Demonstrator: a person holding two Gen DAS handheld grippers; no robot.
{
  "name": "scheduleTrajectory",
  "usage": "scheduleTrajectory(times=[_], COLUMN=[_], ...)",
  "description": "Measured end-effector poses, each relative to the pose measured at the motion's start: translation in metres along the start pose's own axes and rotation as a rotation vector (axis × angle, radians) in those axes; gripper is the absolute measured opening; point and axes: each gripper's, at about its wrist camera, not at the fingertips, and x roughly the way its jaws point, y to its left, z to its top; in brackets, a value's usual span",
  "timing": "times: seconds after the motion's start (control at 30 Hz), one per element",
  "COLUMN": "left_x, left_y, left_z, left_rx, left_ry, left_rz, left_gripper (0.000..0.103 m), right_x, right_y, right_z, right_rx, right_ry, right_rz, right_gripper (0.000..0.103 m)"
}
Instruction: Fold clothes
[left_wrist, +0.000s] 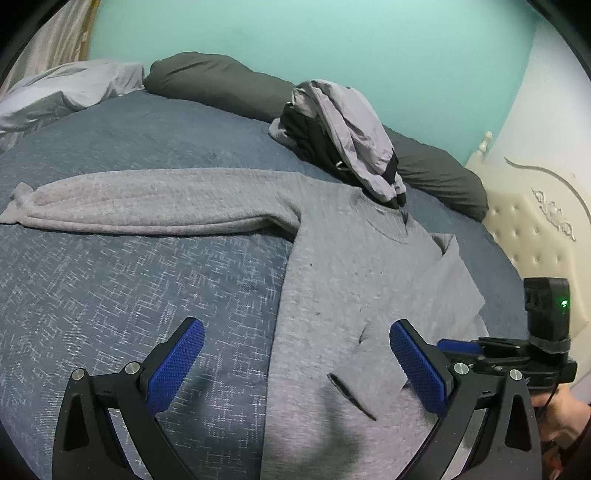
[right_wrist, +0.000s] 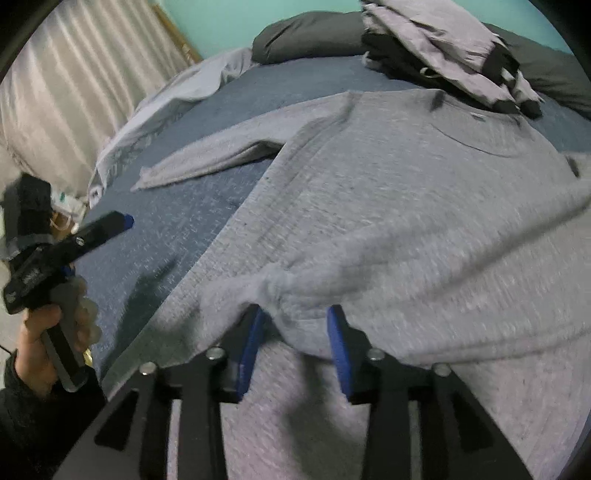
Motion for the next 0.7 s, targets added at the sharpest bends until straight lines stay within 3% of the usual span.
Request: scheduleTrajectory(times=[0.17, 0.33, 0.53, 0.63, 0.7], left_x=[0.008, 0.020, 0.029, 0.035, 0.038], left_y=[-0.010, -0.024, -0.032, -0.035, -0.037], left_z=[-0.003, -0.008, -0.014, -0.017, -0.018], left_rx=[0.025, 0.067, 0.105, 0.118, 0.132], left_ry=[0.020, 0.055, 0.087, 0.114, 0.126], left_rz=[-0.006, -0.020, -0.020, -0.026, -0.024], left_gripper=[0.102, 0.103, 0.103, 0.103, 0.103], right_x=[-0.030, -0.034, 0.003, 0.032, 0.036], right_y=[-0.030, -0.071, -0.054, -0.041, -0.034], right_z=[-0.012, -0.021, -0.020, -0.026, -0.031], right_rx=[0.069, 0.230, 0.198, 0.143, 0.111], right_ry=[-0.066, -0.075, -0.009, 0.089, 0.094], right_rz=[-0.038, -0.110, -0.094, -0.184, -0.223], right_gripper=[0.038, 0.038, 0.038, 0.038, 0.038])
